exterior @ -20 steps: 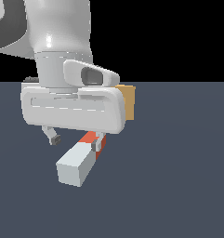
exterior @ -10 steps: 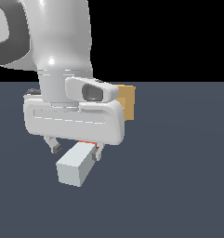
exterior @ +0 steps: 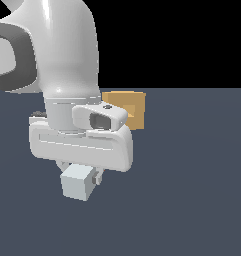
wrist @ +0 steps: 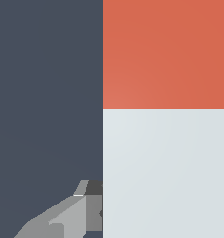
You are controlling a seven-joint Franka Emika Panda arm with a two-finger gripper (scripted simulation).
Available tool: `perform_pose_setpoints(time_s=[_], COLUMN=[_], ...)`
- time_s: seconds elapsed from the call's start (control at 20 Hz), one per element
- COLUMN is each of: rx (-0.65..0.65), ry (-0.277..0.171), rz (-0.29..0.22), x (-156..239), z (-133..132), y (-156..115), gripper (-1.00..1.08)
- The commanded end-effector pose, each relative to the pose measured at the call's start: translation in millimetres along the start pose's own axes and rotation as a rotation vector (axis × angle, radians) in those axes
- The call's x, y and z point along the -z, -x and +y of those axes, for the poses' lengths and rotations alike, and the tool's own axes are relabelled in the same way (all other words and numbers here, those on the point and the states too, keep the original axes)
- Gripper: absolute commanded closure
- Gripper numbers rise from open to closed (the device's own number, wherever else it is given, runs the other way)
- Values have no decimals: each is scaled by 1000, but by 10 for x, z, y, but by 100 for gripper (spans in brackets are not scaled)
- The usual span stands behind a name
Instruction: Insert the peg into the horizontal hole in a box.
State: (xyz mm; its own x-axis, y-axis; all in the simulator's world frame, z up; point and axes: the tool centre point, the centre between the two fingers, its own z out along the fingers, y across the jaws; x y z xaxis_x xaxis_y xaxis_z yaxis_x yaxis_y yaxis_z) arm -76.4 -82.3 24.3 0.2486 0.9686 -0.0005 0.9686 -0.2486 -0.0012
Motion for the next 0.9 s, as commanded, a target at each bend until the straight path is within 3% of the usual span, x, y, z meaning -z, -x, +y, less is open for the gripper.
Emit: perform_pose_setpoints(time_s=[0.0, 0.55, 0.85], rx=[0, 2, 38], ry=[1, 2, 2], rz=[0, 1, 0], x=[-6, 3, 51], z=[5, 15, 120], y=[-1, -9, -152], gripper=[108, 108, 108])
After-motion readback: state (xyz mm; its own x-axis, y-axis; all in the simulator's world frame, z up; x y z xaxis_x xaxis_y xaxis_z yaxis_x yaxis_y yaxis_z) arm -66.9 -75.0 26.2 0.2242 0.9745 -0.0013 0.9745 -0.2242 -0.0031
